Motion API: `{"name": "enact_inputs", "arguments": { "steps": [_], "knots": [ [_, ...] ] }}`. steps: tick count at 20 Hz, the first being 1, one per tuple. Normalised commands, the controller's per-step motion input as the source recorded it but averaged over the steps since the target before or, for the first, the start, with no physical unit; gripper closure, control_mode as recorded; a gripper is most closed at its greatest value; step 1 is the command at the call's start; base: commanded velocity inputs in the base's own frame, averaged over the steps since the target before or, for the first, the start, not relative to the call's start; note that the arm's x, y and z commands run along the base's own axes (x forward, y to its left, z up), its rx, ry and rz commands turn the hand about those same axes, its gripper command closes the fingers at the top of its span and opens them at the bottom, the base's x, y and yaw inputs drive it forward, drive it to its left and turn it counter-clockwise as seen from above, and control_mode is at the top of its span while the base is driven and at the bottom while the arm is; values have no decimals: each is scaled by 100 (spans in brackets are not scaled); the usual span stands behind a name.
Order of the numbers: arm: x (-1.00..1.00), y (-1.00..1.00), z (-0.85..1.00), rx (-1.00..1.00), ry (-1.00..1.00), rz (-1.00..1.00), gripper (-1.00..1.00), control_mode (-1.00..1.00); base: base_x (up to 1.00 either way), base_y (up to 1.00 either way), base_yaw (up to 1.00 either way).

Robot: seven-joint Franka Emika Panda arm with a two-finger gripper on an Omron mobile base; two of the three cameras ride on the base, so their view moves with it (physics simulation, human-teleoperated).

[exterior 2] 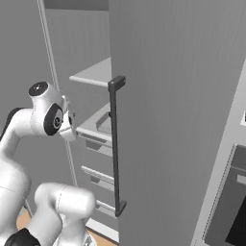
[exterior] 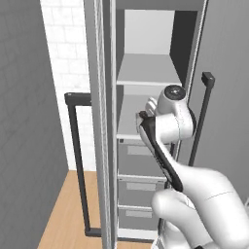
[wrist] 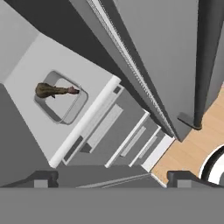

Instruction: Take the meat container that has the fish and place it on the second highest rack of the freezer. Then take the vegetable container that has the limes and place it on the highest rack of the freezer.

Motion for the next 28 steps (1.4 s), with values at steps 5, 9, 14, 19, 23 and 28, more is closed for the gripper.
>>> {"name": "enact_inputs", "arguments": {
  "steps": [5, 9, 14, 19, 23, 28],
  "knots": [
    [-40, 1, 0, 0, 0, -6, -100, 100, -60, 0, -19],
    [0, 0, 0, 0, 0, 0, -100, 100, -100, 0, -45],
    [0, 0, 0, 0, 0, 0, -100, 100, -86, -42, -60],
    [0, 0, 0, 0, 0, 0, -100, 100, -30, -100, -45],
    [0, 0, 0, 0, 0, 0, -100, 100, -7, -100, 2],
    [0, 0, 0, 0, 0, 0, -100, 100, 16, -100, 22]
  ]
}}
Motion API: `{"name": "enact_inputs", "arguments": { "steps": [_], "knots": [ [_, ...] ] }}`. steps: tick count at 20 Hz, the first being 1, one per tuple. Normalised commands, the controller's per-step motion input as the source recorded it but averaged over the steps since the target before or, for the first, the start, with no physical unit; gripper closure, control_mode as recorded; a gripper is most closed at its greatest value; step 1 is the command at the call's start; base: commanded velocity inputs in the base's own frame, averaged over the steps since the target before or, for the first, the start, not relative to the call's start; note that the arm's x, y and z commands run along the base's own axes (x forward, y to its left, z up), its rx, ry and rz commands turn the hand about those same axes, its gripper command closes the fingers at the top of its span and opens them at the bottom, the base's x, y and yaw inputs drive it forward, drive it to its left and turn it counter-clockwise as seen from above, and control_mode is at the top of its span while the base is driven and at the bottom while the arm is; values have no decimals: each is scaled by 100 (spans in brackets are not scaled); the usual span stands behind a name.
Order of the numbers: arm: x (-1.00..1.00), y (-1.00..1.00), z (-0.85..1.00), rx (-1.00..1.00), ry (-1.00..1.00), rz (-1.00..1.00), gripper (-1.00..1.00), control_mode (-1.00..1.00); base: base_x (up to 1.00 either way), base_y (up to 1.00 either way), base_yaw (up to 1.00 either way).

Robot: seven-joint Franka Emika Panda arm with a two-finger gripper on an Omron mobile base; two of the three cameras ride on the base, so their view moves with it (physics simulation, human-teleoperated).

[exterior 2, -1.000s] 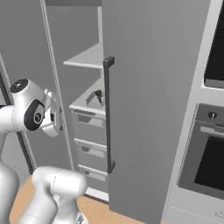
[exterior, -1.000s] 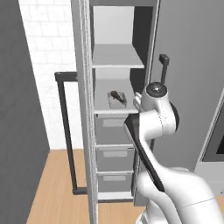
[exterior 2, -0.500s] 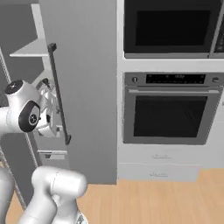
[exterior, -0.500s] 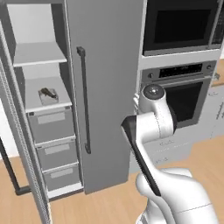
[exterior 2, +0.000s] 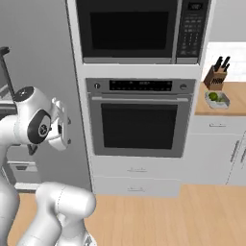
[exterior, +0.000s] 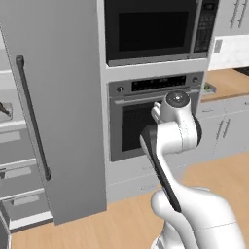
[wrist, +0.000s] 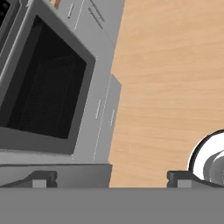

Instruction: Take the meat container that has the fish and place it on the second highest rack of the freezer. Then take the vegetable container that has the limes and place it on the highest rack of the freezer.

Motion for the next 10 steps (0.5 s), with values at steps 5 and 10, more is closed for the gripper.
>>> {"name": "enact_inputs", "arguments": {
  "steps": [5, 10],
  "knots": [
    [0, 0, 0, 0, 0, 0, -100, 100, 44, -100, 6],
    [0, 0, 0, 0, 0, 0, -100, 100, 69, -100, 0]
  ]
}}
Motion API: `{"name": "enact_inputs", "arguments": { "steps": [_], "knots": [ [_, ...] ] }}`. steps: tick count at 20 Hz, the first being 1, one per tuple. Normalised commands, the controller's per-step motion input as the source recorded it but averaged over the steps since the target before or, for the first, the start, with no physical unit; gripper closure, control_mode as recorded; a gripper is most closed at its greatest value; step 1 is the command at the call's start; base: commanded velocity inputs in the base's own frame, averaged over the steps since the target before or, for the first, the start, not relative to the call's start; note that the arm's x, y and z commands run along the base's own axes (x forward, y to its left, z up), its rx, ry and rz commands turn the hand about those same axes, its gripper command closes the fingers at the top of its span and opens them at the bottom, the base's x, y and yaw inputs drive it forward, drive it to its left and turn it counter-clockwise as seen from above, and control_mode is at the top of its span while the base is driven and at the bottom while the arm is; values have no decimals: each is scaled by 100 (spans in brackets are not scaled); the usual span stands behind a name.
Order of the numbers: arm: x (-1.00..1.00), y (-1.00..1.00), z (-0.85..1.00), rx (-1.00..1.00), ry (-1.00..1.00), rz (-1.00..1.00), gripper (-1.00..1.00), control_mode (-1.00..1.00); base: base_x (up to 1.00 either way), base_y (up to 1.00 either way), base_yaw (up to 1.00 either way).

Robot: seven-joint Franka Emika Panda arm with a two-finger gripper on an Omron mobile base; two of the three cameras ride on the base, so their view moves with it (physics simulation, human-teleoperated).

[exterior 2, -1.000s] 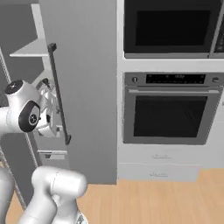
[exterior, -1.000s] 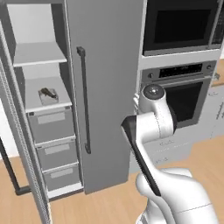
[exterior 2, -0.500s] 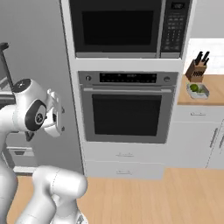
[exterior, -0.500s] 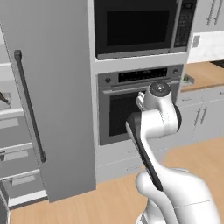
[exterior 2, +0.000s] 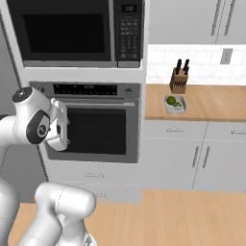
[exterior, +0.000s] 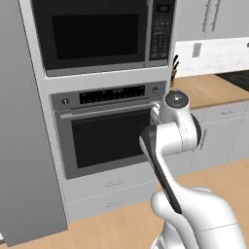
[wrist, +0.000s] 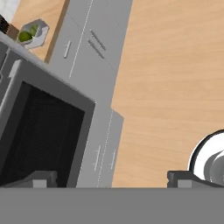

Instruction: Take the meat container that has the fish and place it on the second highest rack of the freezer. Then take the vegetable container that has the limes and place it on the highest rack of the freezer.

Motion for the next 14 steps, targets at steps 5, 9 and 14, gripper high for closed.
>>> {"name": "enact_inputs", "arguments": {
  "steps": [5, 9, 14],
  "knots": [
    [0, 0, 0, 0, 0, 0, -100, 100, 96, -100, 1],
    [0, 0, 0, 0, 0, 0, -100, 100, 86, -100, 4],
    [0, 0, 0, 0, 0, 0, -100, 100, 34, -100, 19]
  ]
}}
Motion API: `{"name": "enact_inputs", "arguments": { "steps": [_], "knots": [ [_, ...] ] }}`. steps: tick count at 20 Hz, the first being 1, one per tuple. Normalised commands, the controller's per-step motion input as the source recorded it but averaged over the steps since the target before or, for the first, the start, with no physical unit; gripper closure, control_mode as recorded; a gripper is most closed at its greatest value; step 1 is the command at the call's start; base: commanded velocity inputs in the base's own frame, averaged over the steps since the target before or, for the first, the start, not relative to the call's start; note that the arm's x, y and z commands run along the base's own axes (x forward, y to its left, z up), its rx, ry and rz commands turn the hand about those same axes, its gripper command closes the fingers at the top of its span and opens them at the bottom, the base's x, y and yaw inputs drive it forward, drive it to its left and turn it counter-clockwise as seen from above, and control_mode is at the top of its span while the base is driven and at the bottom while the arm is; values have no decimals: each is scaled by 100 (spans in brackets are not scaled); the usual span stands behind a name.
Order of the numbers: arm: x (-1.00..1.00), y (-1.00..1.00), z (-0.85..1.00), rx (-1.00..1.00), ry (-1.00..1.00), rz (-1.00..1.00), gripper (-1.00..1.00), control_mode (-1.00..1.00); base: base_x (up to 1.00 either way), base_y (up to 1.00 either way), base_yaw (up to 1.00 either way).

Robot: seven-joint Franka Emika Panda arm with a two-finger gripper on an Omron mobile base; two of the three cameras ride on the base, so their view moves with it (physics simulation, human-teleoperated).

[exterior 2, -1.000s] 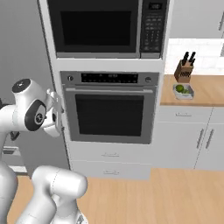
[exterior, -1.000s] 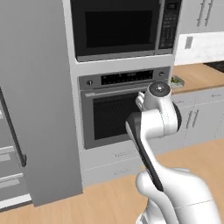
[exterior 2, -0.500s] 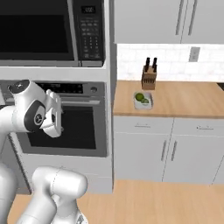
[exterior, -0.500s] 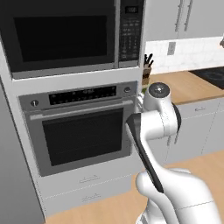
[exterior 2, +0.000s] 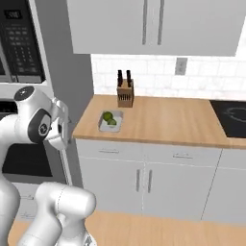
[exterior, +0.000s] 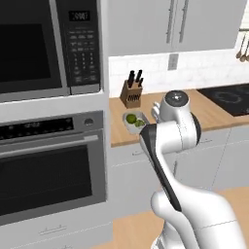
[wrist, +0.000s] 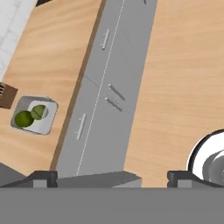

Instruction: Take the meat container that has the fish and place it on the second highest rack of the freezer. Then take the vegetable container that has the limes and place it on the highest rack of the freezer.

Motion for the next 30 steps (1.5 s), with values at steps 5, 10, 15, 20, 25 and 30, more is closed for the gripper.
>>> {"name": "enact_inputs", "arguments": {
  "steps": [5, 10, 15, 20, 25, 30],
  "knots": [
    [0, 0, 0, 0, 0, 0, -100, 100, 38, -24, 45],
    [0, 0, 0, 0, 0, 0, -100, 100, 70, -21, 11],
    [0, 0, 0, 0, 0, 0, -100, 100, 66, -25, 0],
    [-9, -60, -13, 11, 0, 10, -100, -100, 15, -23, 1],
    [-2, -91, -53, 18, 5, 35, -100, -100, 0, 0, 0],
    [24, 0, -75, 0, 4, 27, -100, -100, 0, 0, 0]
  ]
}}
